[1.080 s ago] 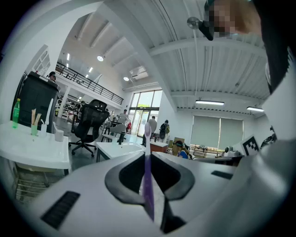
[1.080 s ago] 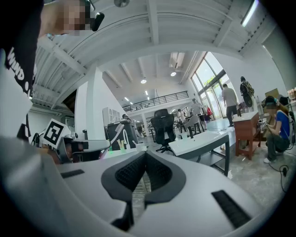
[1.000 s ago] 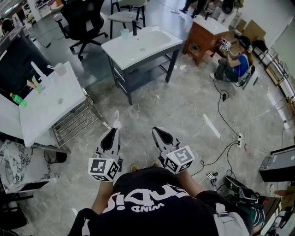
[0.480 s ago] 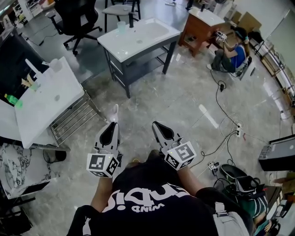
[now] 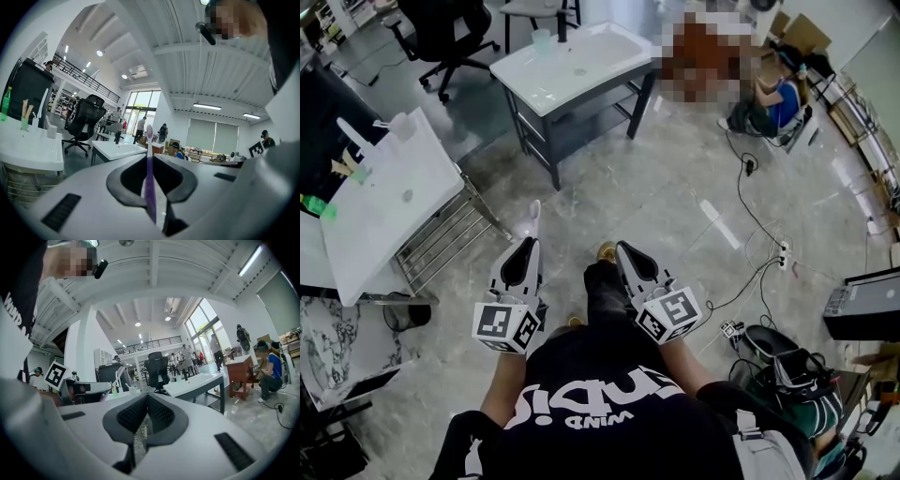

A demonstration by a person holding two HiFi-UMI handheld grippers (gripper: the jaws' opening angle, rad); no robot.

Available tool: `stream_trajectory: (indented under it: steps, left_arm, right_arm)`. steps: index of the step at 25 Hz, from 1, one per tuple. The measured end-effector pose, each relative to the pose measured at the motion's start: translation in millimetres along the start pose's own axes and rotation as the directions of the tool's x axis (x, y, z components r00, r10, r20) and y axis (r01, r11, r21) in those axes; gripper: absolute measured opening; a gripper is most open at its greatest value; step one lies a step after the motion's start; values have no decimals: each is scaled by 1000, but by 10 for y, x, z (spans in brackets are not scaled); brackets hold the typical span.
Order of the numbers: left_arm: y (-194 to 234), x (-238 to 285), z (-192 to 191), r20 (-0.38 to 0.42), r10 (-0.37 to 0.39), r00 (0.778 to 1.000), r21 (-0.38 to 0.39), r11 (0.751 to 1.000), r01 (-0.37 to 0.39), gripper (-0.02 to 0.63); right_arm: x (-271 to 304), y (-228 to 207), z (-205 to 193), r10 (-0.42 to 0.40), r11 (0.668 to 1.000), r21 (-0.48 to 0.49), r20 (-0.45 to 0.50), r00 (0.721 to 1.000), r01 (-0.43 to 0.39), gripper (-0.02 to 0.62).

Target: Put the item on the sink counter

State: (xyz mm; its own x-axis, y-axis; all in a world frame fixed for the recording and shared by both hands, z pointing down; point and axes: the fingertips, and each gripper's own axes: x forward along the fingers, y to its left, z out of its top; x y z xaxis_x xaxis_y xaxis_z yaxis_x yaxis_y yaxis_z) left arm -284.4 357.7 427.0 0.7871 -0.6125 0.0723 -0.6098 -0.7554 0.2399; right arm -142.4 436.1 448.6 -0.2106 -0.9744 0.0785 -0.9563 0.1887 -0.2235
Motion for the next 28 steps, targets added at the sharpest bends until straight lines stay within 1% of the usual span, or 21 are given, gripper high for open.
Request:
stream_trajectory:
  steps: [3,10,20,28]
  left_arm:
    - [40,136,13,5,0,1000,-3,1000,0,54]
    - [218,490,82,11,-5,1000,2,1000,5,54]
    - [529,1232,253,1,-6,1000,11,1000,6,54]
    - [757,1910,487,2,23,1000,16,1000,-23,54]
  right_arm:
    - [111,-71,-28,13,1000,1,-13,1000,-13,18]
    - [445,-298,87,10,1000,-7,2,1000,-10,18]
    - [1095,-890,315,-6,1000,-5,18,1000,6,18]
    - [1668,-1344,576,36,999,-1,6,999,-36,18]
